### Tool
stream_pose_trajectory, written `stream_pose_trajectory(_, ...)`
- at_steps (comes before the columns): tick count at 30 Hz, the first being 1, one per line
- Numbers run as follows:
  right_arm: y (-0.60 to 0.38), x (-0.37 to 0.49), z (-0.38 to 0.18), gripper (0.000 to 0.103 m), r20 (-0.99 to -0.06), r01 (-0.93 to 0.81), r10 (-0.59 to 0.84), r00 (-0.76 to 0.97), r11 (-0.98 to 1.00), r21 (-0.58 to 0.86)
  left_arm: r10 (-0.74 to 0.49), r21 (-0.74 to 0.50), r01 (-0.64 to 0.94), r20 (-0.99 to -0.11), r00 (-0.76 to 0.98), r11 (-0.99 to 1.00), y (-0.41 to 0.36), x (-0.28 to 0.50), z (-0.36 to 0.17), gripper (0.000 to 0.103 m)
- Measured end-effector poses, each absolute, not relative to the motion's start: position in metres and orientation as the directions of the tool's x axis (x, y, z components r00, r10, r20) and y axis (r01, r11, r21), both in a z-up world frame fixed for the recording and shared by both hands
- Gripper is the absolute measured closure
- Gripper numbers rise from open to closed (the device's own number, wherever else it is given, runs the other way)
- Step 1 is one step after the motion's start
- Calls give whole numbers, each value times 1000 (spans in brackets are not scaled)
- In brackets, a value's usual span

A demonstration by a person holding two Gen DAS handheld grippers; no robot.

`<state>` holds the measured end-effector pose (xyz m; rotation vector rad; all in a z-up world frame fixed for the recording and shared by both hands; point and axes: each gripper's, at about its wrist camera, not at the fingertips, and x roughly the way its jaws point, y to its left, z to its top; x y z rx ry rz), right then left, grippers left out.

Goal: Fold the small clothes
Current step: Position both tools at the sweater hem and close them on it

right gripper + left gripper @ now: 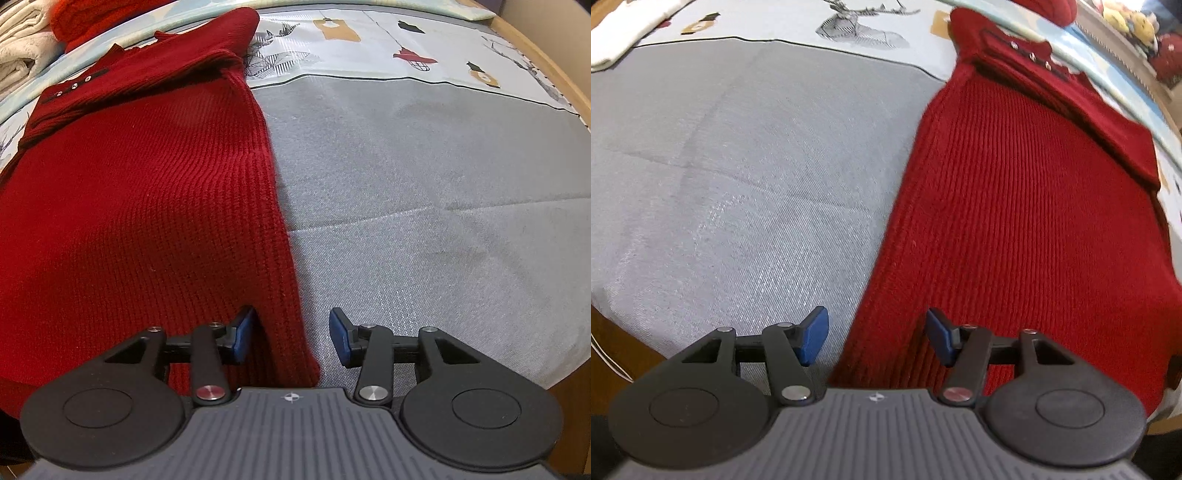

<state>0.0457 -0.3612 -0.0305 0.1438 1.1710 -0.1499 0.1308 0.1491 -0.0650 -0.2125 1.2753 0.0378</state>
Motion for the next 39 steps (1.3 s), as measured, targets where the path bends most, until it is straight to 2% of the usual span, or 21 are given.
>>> stream_pose_trajectory(3, -359, 47, -32, 59, -928, 179, -36, 372, 983, 34, -82, -122, -122, -953, 291, 985, 145, 129, -66, 40)
stream_pose_trajectory(4, -358, 47, -33, 64, -929, 170, -26, 369, 985, 40, -83, -121, -114, -953, 291, 986, 144, 129, -66, 47)
stream_pose_trajectory(5, -356, 47, -33, 77, -929, 155, -10, 369, 987, 51, -88, -123, -105, -953, 291, 987, 143, 129, -66, 59)
stream_pose_trajectory(6, -354, 46, -32, 82, -928, 143, -6, 373, 988, 52, -94, -127, -95, -952, 293, 987, 142, 128, -66, 65)
stream_pose_trajectory(7, -352, 46, -31, 85, -926, 130, -7, 377, 990, 45, -102, -132, -83, -950, 296, 988, 140, 127, -65, 79)
stream_pose_trajectory(8, -351, 44, -30, 89, -925, 123, 1, 380, 991, 52, -101, -128, -71, -948, 301, 989, 139, 129, -65, 87)
stream_pose_trajectory(10, -354, 40, -21, 90, -912, 118, 62, 405, 986, 120, -108, -131, -50, -943, 315, 990, 136, 126, -61, 91)
stream_pose_trajectory(13, -373, 31, 4, 91, -855, 144, 212, 474, 939, 312, -153, -167, -9, -924, 351, 986, 137, 117, -49, 93)
stream_pose_trajectory(15, -396, 20, 21, 91, -779, 164, 305, 547, 874, 457, -201, -213, 13, -902, 383, 977, 141, 111, -37, 93)
stream_pose_trajectory(17, -416, 10, 24, 91, -749, 212, 322, 579, 827, 520, -229, -243, 15, -888, 400, 970, 147, 107, -32, 93)
stream_pose_trajectory(22, -412, 18, -7, 91, -887, 270, 181, 424, 910, 314, -194, -215, -30, -927, 322, 976, 150, 116, -51, 92)
stream_pose_trajectory(24, -411, 24, -14, 86, -914, 286, 132, 384, 924, 254, -181, -205, -49, -935, 305, 978, 150, 120, -55, 89)
stream_pose_trajectory(26, -411, 27, -15, 80, -916, 303, 116, 384, 921, 244, -179, -206, -63, -938, 295, 976, 151, 122, -57, 71)
stream_pose_trajectory(28, -408, 32, -19, 77, -923, 297, 108, 369, 927, 227, -182, -206, -60, -944, 276, 977, 149, 127, -63, 65)
stream_pose_trajectory(31, -400, 34, -33, 73, -940, 284, 89, 330, 940, 189, -155, -167, -22, -953, 259, 986, 141, 130, -70, 62)
stream_pose_trajectory(36, -386, 33, -38, 70, -941, 251, 52, 336, 957, 142, -144, -146, 12, -951, 273, 989, 135, 127, -71, 65)
stream_pose_trajectory(38, -383, 34, -36, 69, -940, 240, 48, 339, 961, 136, -142, -138, 34, -949, 283, 990, 131, 123, -69, 79)
stream_pose_trajectory(39, -382, 32, -35, 74, -938, 236, 48, 342, 962, 136, -140, -133, 44, -947, 290, 990, 130, 122, -68, 86)
